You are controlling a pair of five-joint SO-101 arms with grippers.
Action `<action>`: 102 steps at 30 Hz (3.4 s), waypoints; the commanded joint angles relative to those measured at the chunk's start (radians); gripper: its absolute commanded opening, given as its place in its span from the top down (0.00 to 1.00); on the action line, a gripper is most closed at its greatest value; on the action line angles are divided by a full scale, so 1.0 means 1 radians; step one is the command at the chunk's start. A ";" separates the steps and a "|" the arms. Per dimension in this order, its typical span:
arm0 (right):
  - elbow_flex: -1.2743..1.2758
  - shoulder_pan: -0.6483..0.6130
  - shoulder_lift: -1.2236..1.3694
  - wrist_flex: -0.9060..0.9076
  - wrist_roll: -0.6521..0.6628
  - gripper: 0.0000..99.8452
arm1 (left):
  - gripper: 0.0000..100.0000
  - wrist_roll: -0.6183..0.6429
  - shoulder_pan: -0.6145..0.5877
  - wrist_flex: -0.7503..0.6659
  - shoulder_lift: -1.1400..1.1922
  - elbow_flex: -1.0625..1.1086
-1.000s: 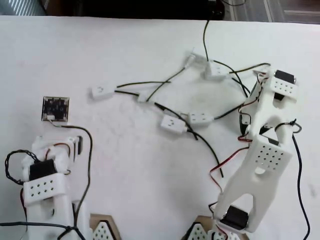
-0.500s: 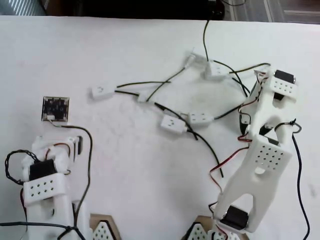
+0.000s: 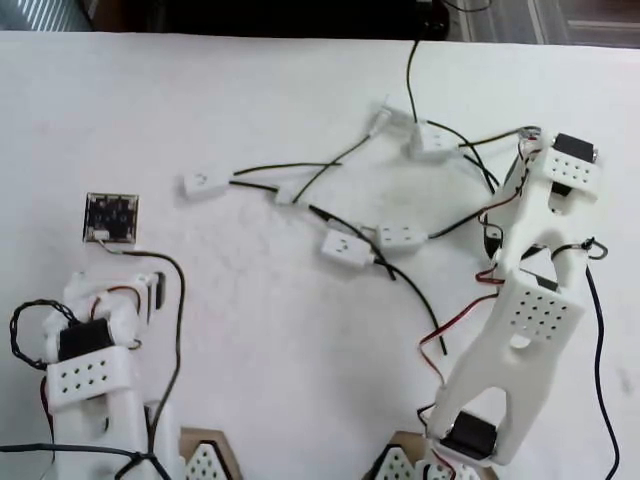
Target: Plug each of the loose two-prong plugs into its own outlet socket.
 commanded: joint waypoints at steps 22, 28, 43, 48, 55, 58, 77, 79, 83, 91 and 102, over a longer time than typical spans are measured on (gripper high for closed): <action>0.028 0.001 -0.018 0.005 -0.009 0.96 | 0.78 0.003 -0.004 -0.018 -0.015 0.000; 0.032 0.001 -0.087 0.010 0.006 0.98 | 0.78 0.003 -0.002 -0.018 -0.015 0.000; 0.680 -0.219 -1.012 0.001 0.137 0.98 | 0.78 0.009 0.147 -0.014 -0.021 -0.048; 0.913 -0.378 -1.311 -0.110 0.069 0.98 | 0.78 0.012 0.186 -0.012 -0.021 -0.127; 1.255 -0.610 -1.632 -0.421 -0.087 0.98 | 0.78 0.199 0.222 -0.012 -0.021 -0.224; 1.381 -0.702 -1.741 -0.568 -0.150 0.98 | 0.78 0.238 0.248 -0.012 -0.021 -0.258; 1.743 -1.058 -2.091 -0.914 -0.281 0.98 | 0.78 0.328 0.610 -0.097 -0.022 -0.324; 1.745 -1.058 -2.091 -0.914 -0.278 0.98 | 0.78 0.328 0.647 -0.087 -0.022 -0.331; 1.748 -1.056 -2.091 -0.914 -0.276 0.98 | 0.78 0.327 0.700 -0.054 -0.030 -0.338; 1.748 -1.055 -2.089 -0.909 -0.276 0.98 | 0.78 0.178 0.816 0.026 -0.320 -0.258; 1.748 -1.053 -2.089 -0.906 -0.276 0.98 | 0.78 0.172 0.828 0.028 -0.423 -0.161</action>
